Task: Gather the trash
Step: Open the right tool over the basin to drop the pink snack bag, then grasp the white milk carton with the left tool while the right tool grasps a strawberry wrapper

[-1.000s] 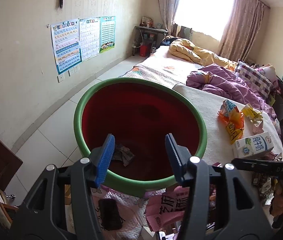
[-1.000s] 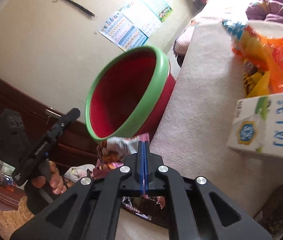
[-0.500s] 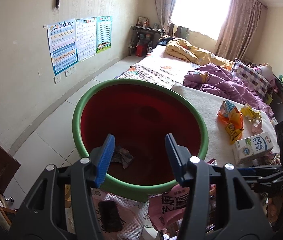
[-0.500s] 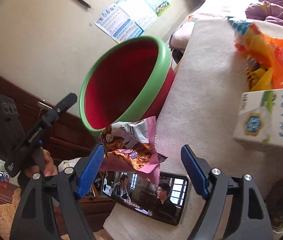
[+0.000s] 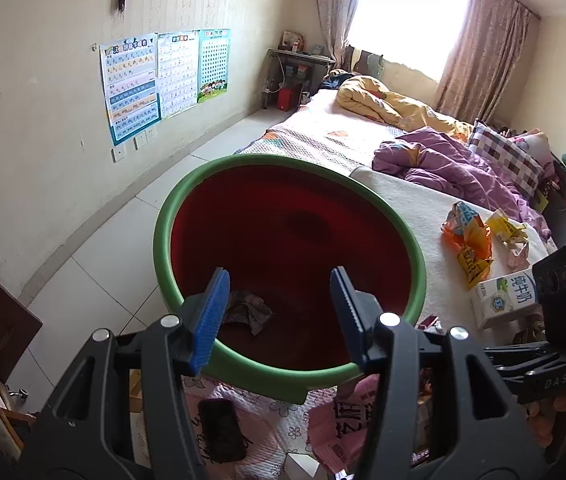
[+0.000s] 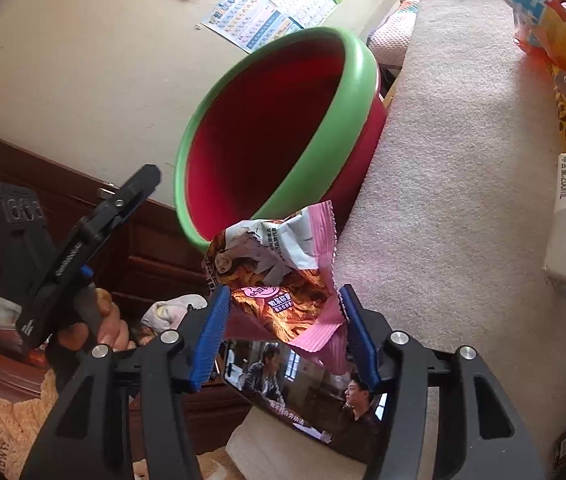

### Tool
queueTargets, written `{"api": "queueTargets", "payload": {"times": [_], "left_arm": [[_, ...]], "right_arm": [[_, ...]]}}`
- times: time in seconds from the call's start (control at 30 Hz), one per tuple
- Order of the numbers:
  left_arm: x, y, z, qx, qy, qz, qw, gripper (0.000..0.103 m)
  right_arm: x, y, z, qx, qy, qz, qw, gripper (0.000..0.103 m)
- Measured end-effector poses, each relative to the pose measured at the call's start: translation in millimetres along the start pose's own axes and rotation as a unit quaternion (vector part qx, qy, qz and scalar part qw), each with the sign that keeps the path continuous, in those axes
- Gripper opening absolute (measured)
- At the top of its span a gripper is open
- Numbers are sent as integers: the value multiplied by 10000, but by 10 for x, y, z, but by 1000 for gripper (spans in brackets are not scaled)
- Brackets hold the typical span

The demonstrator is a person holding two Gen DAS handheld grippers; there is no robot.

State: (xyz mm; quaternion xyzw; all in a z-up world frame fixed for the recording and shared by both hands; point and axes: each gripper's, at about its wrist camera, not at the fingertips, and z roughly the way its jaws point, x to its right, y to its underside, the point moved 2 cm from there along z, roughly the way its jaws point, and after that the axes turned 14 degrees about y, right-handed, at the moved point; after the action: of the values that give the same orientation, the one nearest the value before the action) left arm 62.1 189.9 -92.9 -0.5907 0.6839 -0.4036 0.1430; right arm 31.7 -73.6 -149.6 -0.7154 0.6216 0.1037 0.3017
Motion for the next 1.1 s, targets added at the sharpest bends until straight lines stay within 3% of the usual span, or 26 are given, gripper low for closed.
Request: {"api": "queueTargets", "payload": {"times": [0.2, 0.33, 0.5, 0.6, 0.7, 0.9, 1.0, 1.1], "left_arm": [[-18, -89, -60, 150, -61, 53, 9999, 50], [-129, -182, -139, 318, -188, -46, 9993, 50], [-172, -192, -148, 325, -252, -133, 9991, 51], [-134, -163, -131, 267, -231, -116, 9993, 51], [-119, -151, -128, 236, -210, -139, 9994, 53], [-71, -109, -145, 199, -205, -118, 9995, 54], [-4, -87, -139, 209, -2, -119, 9997, 54], [138, -44, -170, 391, 376, -68, 9985, 65]], "right_arm": [[0, 5, -438, 485, -120, 83, 9987, 54], [40, -127, -910, 1181, -218, 265, 9924, 54], [-211, -447, -1164, 1980, 358, -60, 9795, 54], [-432, -598, -1071, 2097, 544, -388, 9755, 56], [-514, -726, -926, 2095, 696, -488, 9741, 69], [-442, -813, -941, 2159, 659, -308, 9737, 73], [-341, -639, -1046, 2259, 624, -454, 9711, 73], [-194, -367, -1111, 2511, 845, -508, 9629, 74]]}}
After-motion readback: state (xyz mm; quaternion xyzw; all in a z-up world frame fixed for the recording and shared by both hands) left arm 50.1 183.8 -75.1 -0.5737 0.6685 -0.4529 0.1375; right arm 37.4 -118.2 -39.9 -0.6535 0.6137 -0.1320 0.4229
